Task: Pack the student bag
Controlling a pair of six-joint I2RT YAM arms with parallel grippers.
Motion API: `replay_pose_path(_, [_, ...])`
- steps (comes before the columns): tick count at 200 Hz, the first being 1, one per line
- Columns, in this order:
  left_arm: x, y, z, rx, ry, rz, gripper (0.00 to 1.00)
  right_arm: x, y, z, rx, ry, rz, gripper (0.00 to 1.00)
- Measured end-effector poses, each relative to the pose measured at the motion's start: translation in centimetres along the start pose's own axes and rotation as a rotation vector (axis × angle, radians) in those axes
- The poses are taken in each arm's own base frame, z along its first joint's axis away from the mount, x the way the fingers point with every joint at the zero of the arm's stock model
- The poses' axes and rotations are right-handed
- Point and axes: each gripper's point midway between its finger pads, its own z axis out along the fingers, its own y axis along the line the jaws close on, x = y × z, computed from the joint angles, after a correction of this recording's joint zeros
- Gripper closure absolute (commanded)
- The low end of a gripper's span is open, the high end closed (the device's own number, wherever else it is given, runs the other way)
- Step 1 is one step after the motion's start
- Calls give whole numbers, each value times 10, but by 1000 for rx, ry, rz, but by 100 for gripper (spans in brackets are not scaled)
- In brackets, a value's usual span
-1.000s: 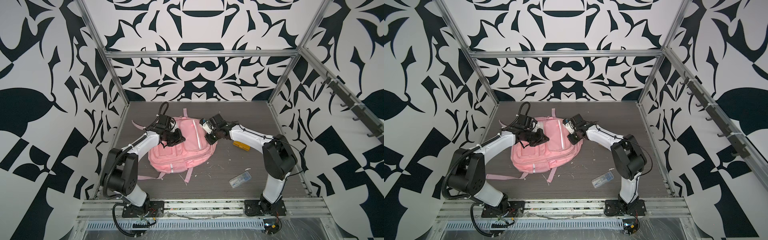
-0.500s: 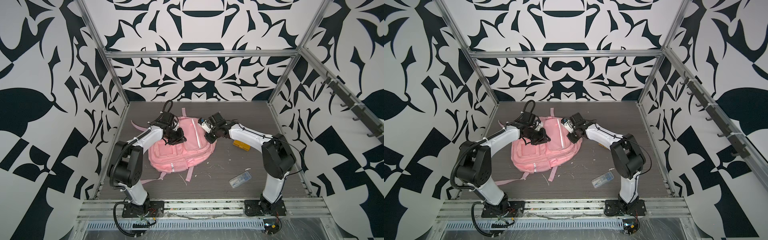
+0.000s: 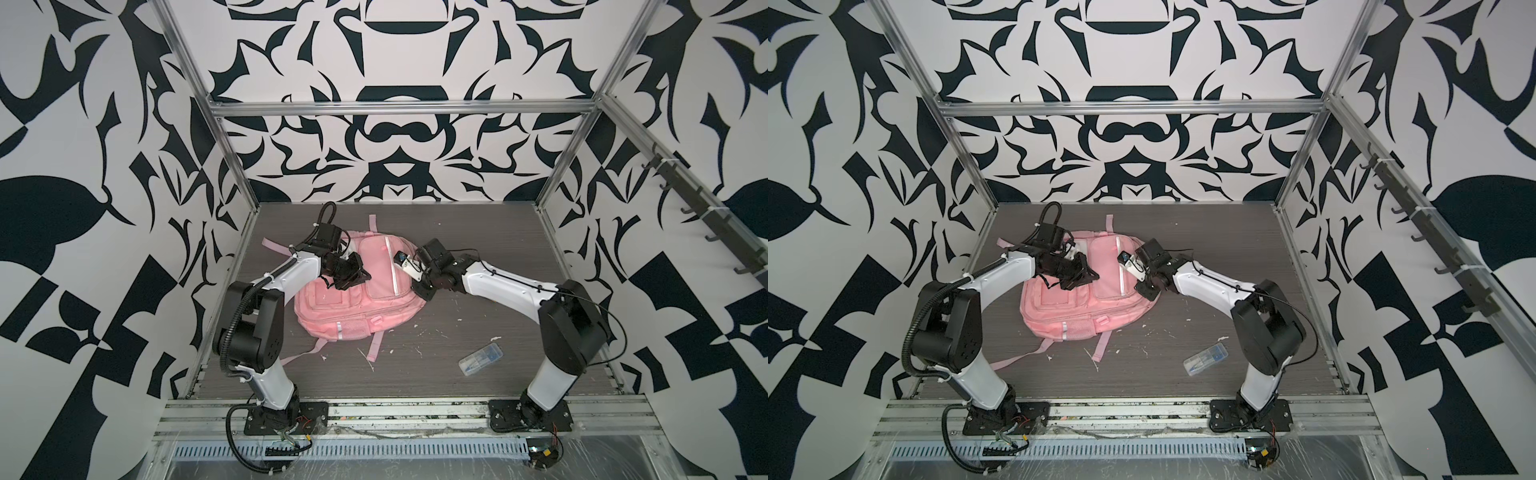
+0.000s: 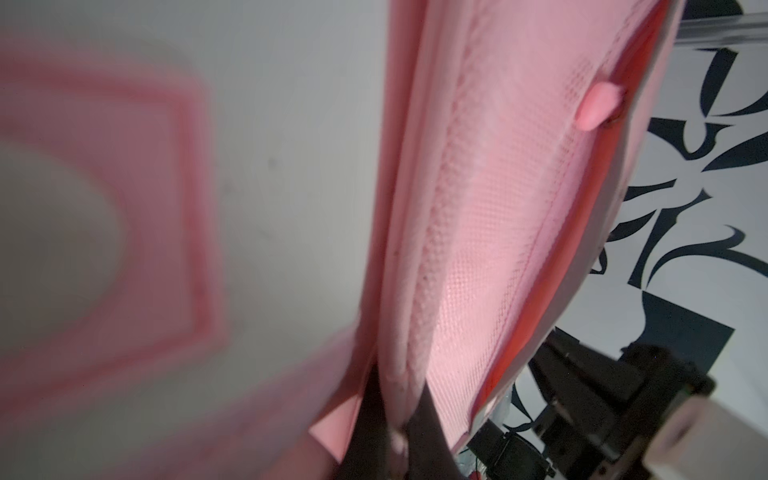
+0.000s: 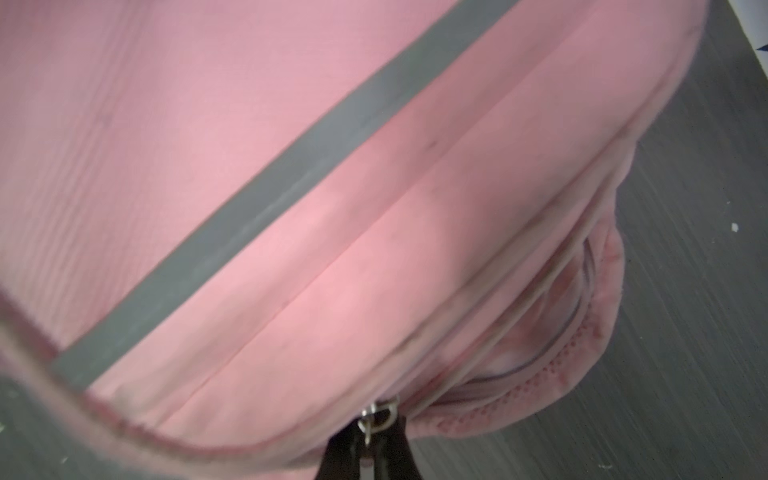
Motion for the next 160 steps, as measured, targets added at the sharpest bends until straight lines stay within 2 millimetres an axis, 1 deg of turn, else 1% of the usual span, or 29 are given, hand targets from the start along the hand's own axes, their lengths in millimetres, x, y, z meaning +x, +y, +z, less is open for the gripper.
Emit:
replay_pose_path(23, [-2, -2, -2, 20, 0, -30, 100, 1, 25, -10, -32, -29, -52, 100])
replay_pose_path(52, [-2, -3, -2, 24, 2, -63, 100, -2, 44, -10, -52, -38, -96, 100])
replay_pose_path(80, [-2, -2, -2, 30, -5, -94, 100, -5, 60, -1, -76, -27, -118, 100])
replay_pose_path(103, [-2, -2, -2, 44, -19, -118, 100, -15, 74, 11, -105, -20, -135, 100])
replay_pose_path(123, [-5, -1, -2, 42, -36, -129, 100, -24, 78, 19, -113, -12, -125, 100])
replay_pose_path(160, [-13, -1, -7, 38, -79, -133, 100, -37, 76, 25, -109, -29, -85, 100])
